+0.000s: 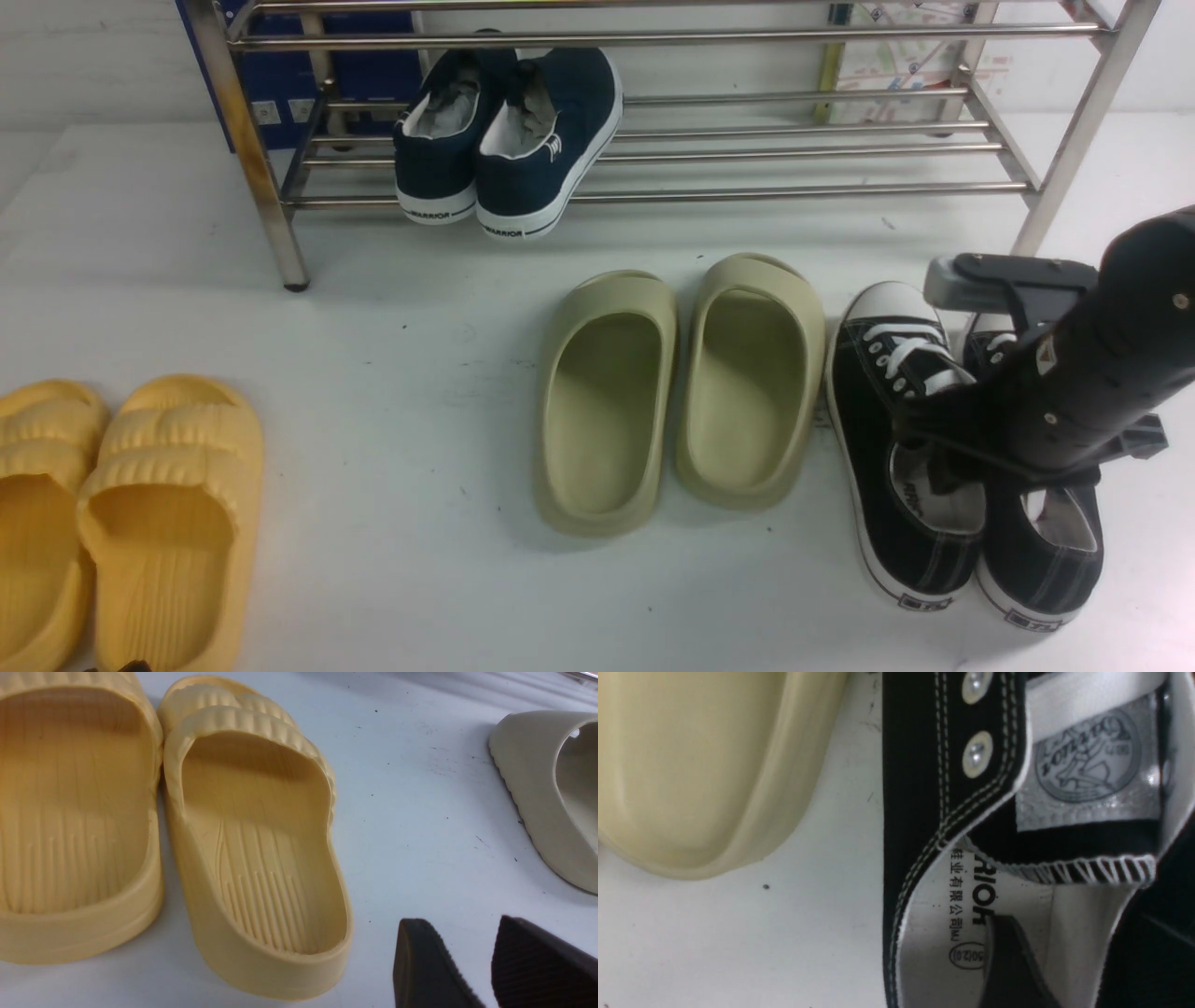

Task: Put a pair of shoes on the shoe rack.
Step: Use the right arm to grab the shoe closest to it

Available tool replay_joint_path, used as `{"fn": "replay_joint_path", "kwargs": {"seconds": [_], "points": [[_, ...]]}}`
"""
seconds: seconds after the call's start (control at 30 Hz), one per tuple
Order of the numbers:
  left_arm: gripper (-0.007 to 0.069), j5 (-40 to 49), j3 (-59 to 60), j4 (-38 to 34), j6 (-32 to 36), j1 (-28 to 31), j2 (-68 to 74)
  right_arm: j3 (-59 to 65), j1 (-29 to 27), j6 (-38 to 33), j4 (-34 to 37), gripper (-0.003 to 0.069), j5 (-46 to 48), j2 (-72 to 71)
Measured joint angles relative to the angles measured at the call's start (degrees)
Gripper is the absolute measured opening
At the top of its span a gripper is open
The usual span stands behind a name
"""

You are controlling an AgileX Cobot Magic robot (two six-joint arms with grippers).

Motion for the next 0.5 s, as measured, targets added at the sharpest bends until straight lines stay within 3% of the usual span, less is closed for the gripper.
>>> {"fn": "replay_joint_path", "kwargs": {"seconds": [0.17,0.33,0.43,0.47,0.5], "points": [[0.0238,0.0,0.0,0.0,0.0,0.0,0.0,-0.19,-0.79,0.75,-0.59,0.0368,-2.43,2.27],[0.0238,0.0,0.0,0.0,0.0,0.0,0.0,-0.21,-0.79,0.96,-0.59,0.0296,-4.24,4.87],[0.0238,0.0,0.0,0.0,0.0,0.0,0.0,-0.21,-0.85,-0.34,-1.06,0.0169,-4.17,5.26],[0.0238,0.0,0.0,0.0,0.0,0.0,0.0,-0.21,-0.85,-0.34,-1.06,0.0169,-4.17,5.26],[0.0238,0.0,0.0,0.0,0.0,0.0,0.0,-0.21,-0.85,-1.31,-1.55,0.0101,-4.04,5.14]]}}
